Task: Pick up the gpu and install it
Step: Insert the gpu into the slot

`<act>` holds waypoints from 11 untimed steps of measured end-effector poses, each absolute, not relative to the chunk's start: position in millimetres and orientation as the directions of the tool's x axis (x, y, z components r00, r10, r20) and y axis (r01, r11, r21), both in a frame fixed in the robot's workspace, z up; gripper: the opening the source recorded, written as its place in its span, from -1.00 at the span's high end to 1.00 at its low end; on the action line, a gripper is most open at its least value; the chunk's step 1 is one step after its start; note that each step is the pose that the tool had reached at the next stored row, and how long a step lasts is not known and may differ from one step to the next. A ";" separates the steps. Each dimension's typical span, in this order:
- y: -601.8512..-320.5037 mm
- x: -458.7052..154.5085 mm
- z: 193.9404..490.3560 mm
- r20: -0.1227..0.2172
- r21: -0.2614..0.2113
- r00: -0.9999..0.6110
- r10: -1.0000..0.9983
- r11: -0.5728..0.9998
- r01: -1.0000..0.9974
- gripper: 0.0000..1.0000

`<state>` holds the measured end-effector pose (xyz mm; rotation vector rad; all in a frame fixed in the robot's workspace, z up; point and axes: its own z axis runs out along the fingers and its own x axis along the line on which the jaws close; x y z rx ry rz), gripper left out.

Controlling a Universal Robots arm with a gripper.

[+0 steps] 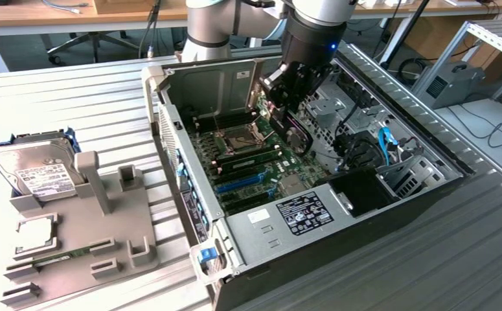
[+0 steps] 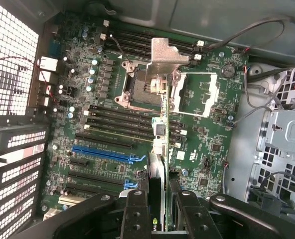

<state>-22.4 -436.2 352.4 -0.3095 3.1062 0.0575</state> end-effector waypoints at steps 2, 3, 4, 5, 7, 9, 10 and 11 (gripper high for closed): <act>-436.2 -22.4 352.4 -0.023 0.035 -0.980 -0.199 0.979 -0.200 0.48; -436.2 -22.4 352.3 -0.023 0.035 -0.979 -0.201 0.979 -0.201 0.48; -436.2 -22.4 352.3 -0.023 0.035 -0.979 -0.202 0.979 -0.203 0.48; -436.2 -22.4 352.4 -0.023 0.035 -0.979 -0.203 0.978 -0.204 0.48; -436.2 -22.4 352.4 -0.023 0.035 -0.978 -0.205 0.978 -0.206 0.48; -436.2 -22.4 352.4 -0.023 0.035 -0.978 -0.208 0.977 -0.208 0.48; -436.2 -22.4 352.4 -0.023 0.035 -0.978 -0.208 0.977 -0.209 0.48; -436.2 -22.4 352.4 -0.023 0.035 -0.978 -0.209 0.977 -0.210 0.48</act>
